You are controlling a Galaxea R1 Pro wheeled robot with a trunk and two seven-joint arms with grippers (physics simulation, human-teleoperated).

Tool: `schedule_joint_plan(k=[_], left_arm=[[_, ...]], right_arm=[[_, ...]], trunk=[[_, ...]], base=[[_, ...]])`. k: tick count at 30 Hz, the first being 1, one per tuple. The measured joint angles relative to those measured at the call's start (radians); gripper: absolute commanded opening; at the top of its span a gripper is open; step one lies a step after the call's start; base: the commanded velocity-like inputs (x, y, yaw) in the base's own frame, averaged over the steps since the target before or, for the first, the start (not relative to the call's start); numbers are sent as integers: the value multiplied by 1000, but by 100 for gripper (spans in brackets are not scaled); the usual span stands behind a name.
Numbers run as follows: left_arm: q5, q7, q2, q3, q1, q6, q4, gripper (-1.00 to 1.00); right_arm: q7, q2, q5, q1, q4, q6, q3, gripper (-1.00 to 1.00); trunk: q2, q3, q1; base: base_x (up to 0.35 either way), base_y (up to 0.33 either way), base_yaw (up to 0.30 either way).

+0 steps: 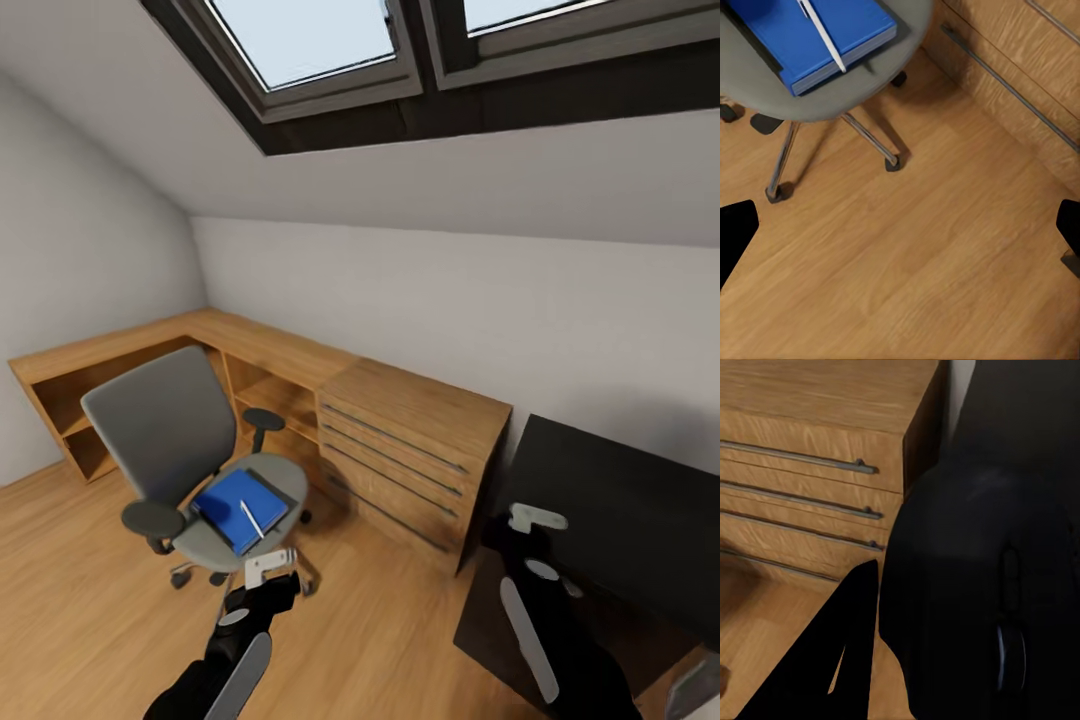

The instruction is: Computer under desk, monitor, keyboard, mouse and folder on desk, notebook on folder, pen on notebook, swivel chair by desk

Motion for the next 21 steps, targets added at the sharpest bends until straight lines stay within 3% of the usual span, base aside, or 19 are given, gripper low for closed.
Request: schedule_joint_plan(k=[3, 7, 10, 11, 21], left_arm=[[1, 2, 0, -1, 1, 2, 5, 100], [-2, 4, 0, -3, 15, 0, 3, 100], [-4, 8, 0, -4, 55, -1, -30, 100], [-4, 8, 0, -5, 56, 0, -32, 100], [-6, 9, -1, -15, 101, 1, -109, 100]], right_arm=[[3, -3, -1, 1, 19, 14, -2, -100], [4, -26, -3, 1, 30, 18, -3, -100], [8, -90, -8, 1, 35, 19, -8, -100], [9, -95, -8, 1, 39, 16, -8, -100], [8, -147, -14, -18, 275, -135, -15, -100]], trunk=[[0, 0, 0], [0, 0, 0], [0, 0, 1], [0, 0, 0], [0, 0, 0]], base=[[322, 0, 0], [320, -19, 0], [144, -117, 0], [34, -56, 0], [37, -81, 0]])
